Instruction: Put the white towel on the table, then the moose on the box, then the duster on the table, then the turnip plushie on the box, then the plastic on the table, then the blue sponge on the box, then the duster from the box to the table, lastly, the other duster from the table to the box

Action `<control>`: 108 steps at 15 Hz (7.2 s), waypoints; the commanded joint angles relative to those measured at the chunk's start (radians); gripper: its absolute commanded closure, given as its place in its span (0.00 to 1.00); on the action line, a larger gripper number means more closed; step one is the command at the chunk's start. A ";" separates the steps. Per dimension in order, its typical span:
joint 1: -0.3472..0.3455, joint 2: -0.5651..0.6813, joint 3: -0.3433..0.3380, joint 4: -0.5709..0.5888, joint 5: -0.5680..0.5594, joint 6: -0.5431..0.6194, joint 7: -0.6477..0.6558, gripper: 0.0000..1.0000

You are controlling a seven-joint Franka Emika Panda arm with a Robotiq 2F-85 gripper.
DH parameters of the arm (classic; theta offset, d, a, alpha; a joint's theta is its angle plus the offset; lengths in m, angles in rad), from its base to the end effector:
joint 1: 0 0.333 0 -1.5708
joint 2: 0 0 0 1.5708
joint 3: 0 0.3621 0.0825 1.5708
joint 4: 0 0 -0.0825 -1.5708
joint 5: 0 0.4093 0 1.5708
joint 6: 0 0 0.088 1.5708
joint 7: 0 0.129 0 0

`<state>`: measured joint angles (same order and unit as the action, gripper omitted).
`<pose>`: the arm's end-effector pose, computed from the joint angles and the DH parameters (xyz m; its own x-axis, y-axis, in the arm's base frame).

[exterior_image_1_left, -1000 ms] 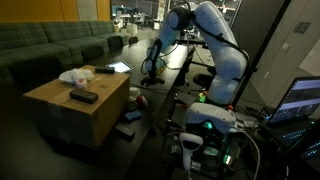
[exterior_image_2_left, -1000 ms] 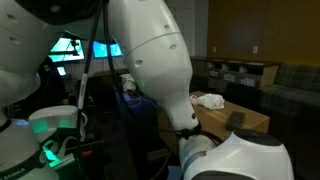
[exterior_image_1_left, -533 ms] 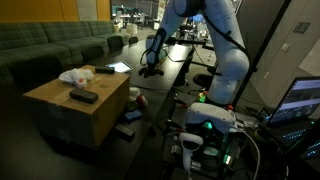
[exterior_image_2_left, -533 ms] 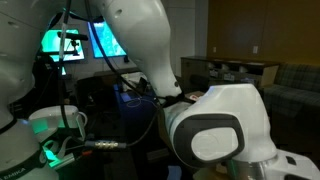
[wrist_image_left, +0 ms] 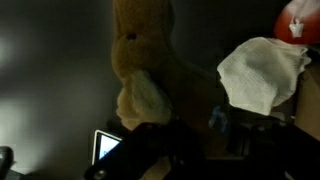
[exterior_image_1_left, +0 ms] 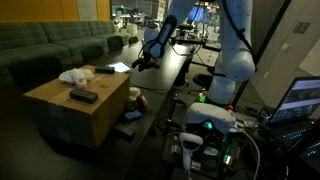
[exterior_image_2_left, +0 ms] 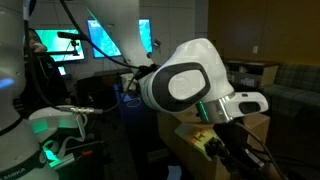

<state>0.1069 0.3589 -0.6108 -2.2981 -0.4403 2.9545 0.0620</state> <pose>0.5304 -0.2601 0.2509 0.9714 -0.0279 0.2358 -0.1197 -0.9152 0.3849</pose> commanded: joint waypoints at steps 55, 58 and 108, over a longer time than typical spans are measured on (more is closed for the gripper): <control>-0.218 0.001 0.729 0.221 0.350 -0.051 -0.300 0.00; -0.231 0.047 0.724 0.292 0.355 -0.084 -0.333 0.00; -0.460 0.218 0.754 0.577 0.559 -0.276 -0.709 0.69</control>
<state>-0.3337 0.7107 0.1554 -1.5280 0.1025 2.5476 -0.6230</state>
